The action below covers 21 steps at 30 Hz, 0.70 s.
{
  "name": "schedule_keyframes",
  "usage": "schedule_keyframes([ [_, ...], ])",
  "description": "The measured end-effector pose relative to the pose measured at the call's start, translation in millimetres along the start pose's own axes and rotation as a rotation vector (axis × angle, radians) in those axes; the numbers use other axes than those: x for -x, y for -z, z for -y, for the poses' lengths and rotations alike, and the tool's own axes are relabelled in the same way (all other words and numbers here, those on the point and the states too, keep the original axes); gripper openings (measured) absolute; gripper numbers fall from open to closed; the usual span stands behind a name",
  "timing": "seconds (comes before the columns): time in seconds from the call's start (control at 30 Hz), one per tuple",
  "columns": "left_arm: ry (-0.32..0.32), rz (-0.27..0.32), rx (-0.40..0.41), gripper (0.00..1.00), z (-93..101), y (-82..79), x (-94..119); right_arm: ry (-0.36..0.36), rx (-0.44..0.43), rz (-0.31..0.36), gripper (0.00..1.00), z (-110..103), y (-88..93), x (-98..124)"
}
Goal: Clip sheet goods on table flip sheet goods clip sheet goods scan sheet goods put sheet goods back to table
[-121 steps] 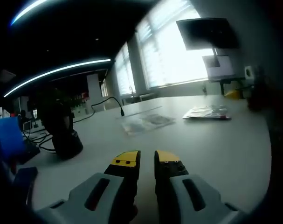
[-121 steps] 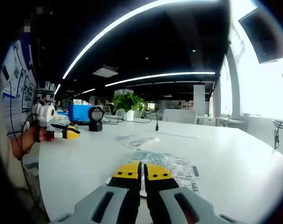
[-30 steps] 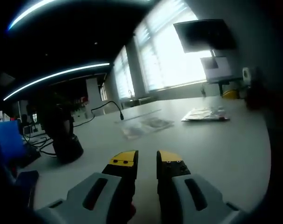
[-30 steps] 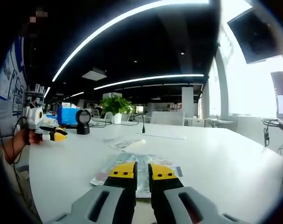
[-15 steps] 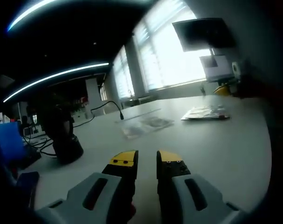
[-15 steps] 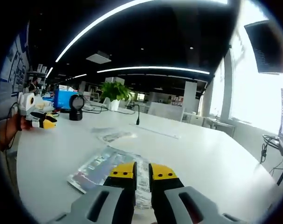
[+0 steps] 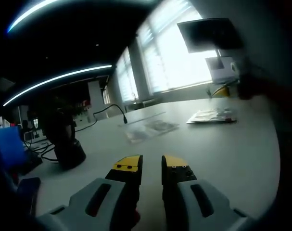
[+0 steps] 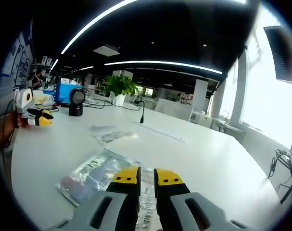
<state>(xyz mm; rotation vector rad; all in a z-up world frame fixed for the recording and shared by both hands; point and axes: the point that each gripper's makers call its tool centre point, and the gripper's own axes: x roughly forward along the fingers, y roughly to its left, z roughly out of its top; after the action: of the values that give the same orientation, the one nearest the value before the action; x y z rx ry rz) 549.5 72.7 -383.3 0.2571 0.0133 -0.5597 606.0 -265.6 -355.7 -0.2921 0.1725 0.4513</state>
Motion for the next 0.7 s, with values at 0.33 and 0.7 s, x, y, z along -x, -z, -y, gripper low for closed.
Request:
schedule_keyframes([
  [0.33,0.001,-0.002,-0.004,0.08,0.9,0.2,-0.2,-0.009,-0.010,-0.022,0.08,7.5,-2.0,-6.0],
  [0.7,0.004,-0.002,-0.005,0.08,1.8,0.1,0.2,-0.051,0.045,-0.097,0.09,2.5,-3.9,-22.3],
])
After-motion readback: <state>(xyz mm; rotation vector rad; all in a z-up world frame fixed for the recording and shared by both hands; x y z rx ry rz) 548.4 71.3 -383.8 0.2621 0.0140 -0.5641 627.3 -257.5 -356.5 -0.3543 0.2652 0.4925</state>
